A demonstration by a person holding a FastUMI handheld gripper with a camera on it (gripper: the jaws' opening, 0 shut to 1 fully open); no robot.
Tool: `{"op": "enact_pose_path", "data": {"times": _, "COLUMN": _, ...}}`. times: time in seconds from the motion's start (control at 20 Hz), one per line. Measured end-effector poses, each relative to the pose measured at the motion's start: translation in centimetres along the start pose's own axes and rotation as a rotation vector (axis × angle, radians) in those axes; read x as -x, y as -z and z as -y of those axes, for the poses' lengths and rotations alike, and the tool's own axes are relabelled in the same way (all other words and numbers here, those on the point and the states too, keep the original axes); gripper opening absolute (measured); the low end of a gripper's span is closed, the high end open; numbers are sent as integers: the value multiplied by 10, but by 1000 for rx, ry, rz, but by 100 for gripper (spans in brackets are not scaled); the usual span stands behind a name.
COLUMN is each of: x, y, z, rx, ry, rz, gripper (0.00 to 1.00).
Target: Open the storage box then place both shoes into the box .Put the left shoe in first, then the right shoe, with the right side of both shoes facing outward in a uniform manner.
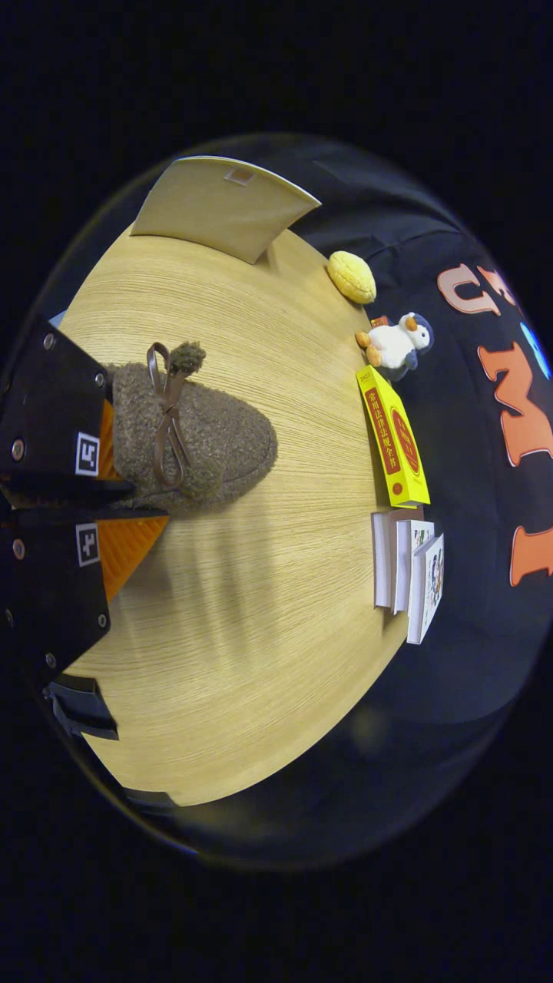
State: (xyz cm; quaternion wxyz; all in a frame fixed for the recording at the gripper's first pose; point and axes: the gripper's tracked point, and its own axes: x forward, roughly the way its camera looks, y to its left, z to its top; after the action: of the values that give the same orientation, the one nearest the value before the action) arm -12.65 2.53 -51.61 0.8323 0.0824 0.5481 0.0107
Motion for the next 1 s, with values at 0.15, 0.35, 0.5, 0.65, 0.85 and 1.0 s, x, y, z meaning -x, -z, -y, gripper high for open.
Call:
{"op": "enact_pose_path", "data": {"times": 0.15, "x": 15, "y": -11, "z": -5, "rx": -60, "ry": 5, "rz": -4, "gripper": 6}}
{"op": "enact_pose_path", "data": {"times": 0.35, "x": 40, "y": -35, "z": -27, "rx": -94, "ry": 15, "rz": 38, "gripper": 6}}
{"op": "enact_pose_path", "data": {"times": 0.5, "x": 62, "y": -50, "z": -49, "rx": -108, "ry": 19, "rz": 54, "gripper": 6}}
{"op": "enact_pose_path", "data": {"times": 0.65, "x": 83, "y": -63, "z": -78, "rx": -97, "ry": 22, "rz": 70, "gripper": 7}}
{"op": "enact_pose_path", "data": {"times": 0.85, "x": 103, "y": -77, "z": -128, "rx": -60, "ry": 1, "rz": 83, "gripper": 7}}
{"op": "enact_pose_path", "data": {"times": 1.0, "x": 115, "y": -87, "z": -170, "rx": -30, "ry": -10, "rz": 95, "gripper": 7}}
